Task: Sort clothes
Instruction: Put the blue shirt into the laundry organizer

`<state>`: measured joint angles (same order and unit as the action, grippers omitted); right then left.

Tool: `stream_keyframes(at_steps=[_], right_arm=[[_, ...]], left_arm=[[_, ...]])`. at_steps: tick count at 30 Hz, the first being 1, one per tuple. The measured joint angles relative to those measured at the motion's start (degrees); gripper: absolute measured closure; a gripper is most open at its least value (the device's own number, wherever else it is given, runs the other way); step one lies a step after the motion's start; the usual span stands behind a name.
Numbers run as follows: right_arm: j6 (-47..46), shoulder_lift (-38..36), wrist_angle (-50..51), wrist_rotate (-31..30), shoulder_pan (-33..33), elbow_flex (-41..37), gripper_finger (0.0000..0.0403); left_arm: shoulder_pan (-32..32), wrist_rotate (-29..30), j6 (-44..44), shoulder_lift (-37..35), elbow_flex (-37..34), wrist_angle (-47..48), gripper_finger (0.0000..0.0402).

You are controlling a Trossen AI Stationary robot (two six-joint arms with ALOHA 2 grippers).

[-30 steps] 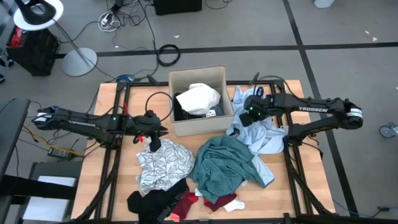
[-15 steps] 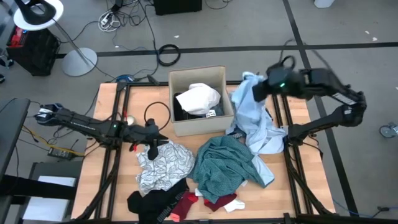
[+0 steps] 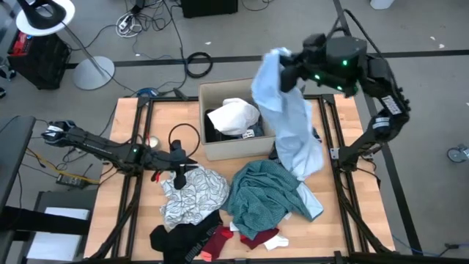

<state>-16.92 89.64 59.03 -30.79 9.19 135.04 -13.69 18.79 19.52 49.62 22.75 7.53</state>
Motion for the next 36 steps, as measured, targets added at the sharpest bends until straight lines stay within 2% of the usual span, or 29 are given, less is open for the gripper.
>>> stream_keyframes(at_steps=[5, 7, 10, 14, 22, 27, 30, 36], right_arm=[[7.5, 1.7, -22.4, 10.2, 1.0, -2.2, 0.0397], [8.8, 2.9, -27.4, 12.4, 1.1, -2.0, 0.0397], [10.0, 5.1, -29.5, 15.6, 1.2, -2.0, 0.0397], [10.6, 8.2, -25.9, 18.6, 1.8, -2.2, 0.0396], [2.4, 16.3, -2.6, 18.6, 5.0, -2.2, 0.0395], [-0.8, 23.1, 7.2, 19.7, 6.0, -2.1, 0.039], [-0.9, 28.2, 10.9, 22.8, 6.6, -2.1, 0.0376], [-0.9, 38.0, 12.0, 24.0, 7.4, -2.1, 0.0322]], left_arm=[[0.0, 0.0, -0.5, 0.0, -7.7, -11.7, 0.0319], [0.2, 0.1, -1.2, 0.0, -10.4, -16.4, 0.0319], [0.9, 0.0, -1.4, 0.0, -12.6, -20.4, 0.0319], [1.5, -0.2, -2.4, -0.1, -12.8, -21.2, 0.0319], [1.5, -0.7, -2.8, -0.2, -12.8, -21.5, 0.0319], [1.5, -0.7, -2.8, -0.2, -12.8, -21.8, 0.0319], [1.5, -0.9, -2.8, -0.2, -12.8, -21.9, 0.0319], [1.6, -0.9, -2.8, -0.2, -12.8, -21.9, 0.0319]])
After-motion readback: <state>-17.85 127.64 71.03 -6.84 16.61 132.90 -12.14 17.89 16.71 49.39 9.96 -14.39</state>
